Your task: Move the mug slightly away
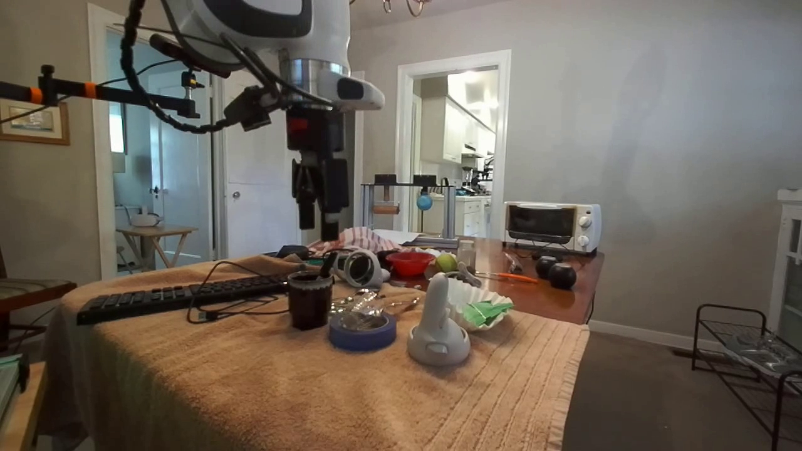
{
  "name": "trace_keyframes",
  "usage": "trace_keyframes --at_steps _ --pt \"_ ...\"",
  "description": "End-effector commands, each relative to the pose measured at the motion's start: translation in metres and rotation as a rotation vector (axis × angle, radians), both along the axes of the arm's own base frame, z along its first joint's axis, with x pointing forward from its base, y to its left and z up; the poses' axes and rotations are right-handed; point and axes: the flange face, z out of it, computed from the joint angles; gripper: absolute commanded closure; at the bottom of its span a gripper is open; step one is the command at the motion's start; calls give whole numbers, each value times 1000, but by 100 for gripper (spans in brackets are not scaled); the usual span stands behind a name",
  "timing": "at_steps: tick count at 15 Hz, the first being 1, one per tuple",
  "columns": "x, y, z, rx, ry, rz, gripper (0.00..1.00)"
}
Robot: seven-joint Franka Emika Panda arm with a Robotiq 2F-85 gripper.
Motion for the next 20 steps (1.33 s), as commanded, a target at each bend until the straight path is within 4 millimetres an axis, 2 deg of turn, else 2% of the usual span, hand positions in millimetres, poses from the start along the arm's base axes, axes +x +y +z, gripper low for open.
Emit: trace_keyframes --at_steps 1,7,14,18,19,20 --pt "5 17 -31 18 20 -15 0" --pt "9 34 -62 63 22 -119 0" --pt "9 57 -78 116 2 -164 2" --pt "11 60 -83 116 -28 -170 28" --pt "12 59 -84 114 -34 -169 39" --pt "13 59 -86 112 -38 -169 39"
